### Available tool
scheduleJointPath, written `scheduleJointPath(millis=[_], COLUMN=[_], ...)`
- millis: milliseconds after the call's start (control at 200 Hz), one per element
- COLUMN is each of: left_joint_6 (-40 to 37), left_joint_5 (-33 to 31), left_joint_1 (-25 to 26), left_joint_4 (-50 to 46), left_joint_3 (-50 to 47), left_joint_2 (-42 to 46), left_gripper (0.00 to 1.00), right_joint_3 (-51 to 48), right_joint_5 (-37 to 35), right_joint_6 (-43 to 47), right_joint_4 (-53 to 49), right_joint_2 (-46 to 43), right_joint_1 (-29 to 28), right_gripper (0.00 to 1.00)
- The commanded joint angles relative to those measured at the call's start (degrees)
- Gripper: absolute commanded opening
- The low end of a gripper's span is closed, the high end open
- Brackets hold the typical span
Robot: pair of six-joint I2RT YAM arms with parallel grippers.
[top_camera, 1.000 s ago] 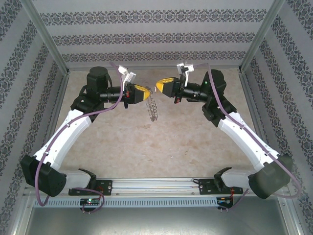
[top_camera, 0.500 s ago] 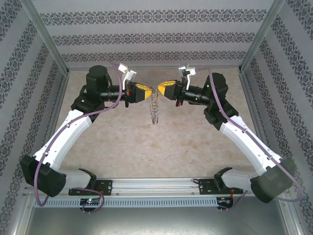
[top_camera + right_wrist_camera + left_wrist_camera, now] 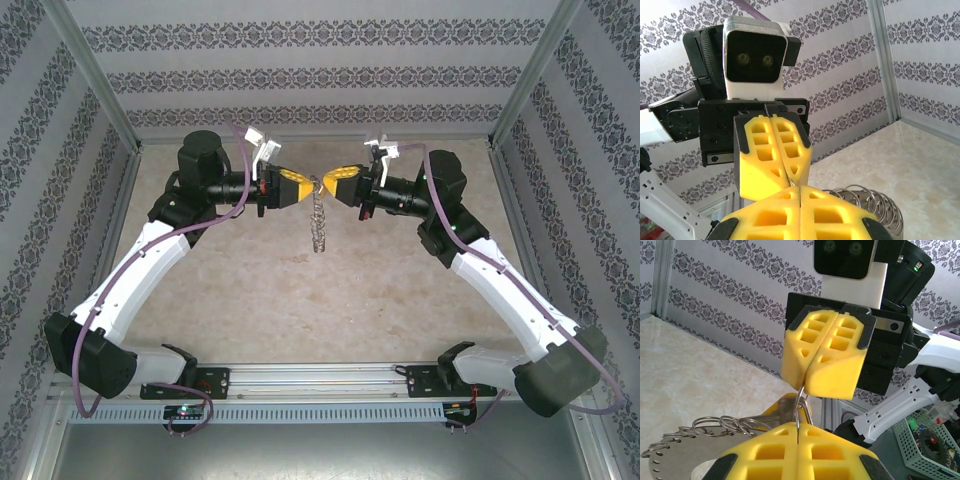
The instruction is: Put the keys on the keyring
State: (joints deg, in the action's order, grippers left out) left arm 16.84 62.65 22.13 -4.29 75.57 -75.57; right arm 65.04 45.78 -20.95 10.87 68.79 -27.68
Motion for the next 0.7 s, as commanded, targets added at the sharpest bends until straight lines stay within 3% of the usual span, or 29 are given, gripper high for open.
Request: scheduleJointPath(millis=[0,694], left_joint_6=[1.4,2.6], left_joint_5=[2.3,2.9], left_joint_1=[0.7,0.6], left_joint_4=[4.4,5.6], left_joint_3=[2.5,2.2], left_joint_2=[-0.2,-0.9], left_gripper=[0.00,0.00], right_joint_3=[1.0,3.4], right_joint_5=[-1.0,-5.4], right_joint_6=[3.6,8.5], right_joint_4=[-1.0,-1.8], right_joint_2=[-1.3,-0.6], right_joint_1=[-0.7,-1.7], right_gripper=[0.00,0.00])
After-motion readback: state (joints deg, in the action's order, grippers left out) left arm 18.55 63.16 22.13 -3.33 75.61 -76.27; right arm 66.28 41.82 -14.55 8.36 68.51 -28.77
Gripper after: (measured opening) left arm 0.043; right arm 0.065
